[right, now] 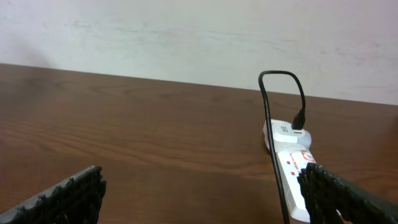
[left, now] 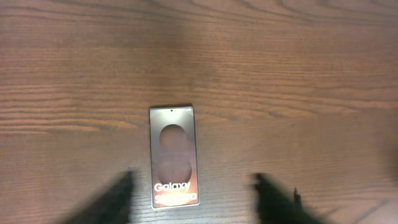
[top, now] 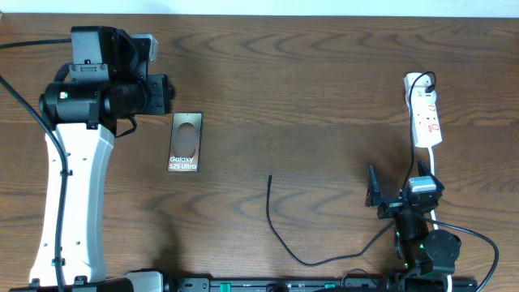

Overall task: Plug charger to phone and switch on socket
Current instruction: 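Move the left gripper over the Galaxy phone and lower toward it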

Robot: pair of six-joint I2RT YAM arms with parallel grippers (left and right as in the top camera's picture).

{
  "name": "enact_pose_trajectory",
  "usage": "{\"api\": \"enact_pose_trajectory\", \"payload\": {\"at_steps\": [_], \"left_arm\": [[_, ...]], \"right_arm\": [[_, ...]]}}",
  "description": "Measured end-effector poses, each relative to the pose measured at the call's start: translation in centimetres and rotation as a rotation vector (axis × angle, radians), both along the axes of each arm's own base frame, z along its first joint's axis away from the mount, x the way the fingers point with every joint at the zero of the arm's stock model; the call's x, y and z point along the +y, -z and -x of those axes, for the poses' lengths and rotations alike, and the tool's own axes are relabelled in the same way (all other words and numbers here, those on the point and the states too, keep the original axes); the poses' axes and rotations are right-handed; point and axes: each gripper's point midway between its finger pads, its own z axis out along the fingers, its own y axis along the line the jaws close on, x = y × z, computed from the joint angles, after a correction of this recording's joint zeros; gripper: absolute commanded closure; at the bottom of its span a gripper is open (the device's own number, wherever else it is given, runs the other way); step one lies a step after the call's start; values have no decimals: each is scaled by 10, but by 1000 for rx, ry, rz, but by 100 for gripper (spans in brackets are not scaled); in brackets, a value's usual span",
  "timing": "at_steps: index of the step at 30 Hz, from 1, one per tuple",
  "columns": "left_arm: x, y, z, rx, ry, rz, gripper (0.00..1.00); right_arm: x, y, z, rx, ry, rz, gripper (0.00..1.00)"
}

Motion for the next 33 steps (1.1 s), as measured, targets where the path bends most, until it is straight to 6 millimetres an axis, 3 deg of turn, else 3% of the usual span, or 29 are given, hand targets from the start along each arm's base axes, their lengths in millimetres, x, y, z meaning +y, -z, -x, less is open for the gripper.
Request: {"api": "enact_pose_trajectory", "payload": {"at_steps": [9,12,21,27,33], "left_arm": [[0,3,4,20,-4,1,2],[2,14,8,73,-13,-11,2],[9,76,-16,270,-66,-29,2],[9,114,-12,413,-71,-28,2],[10,138,-16,464,-66,-35,2]], "right_arm": [[0,0,0,0,0,0,1],[0,0,0,0,0,0,1],[0,0,0,0,0,0,1],[0,0,0,0,0,0,1],[0,0,0,0,0,0,1]]}}
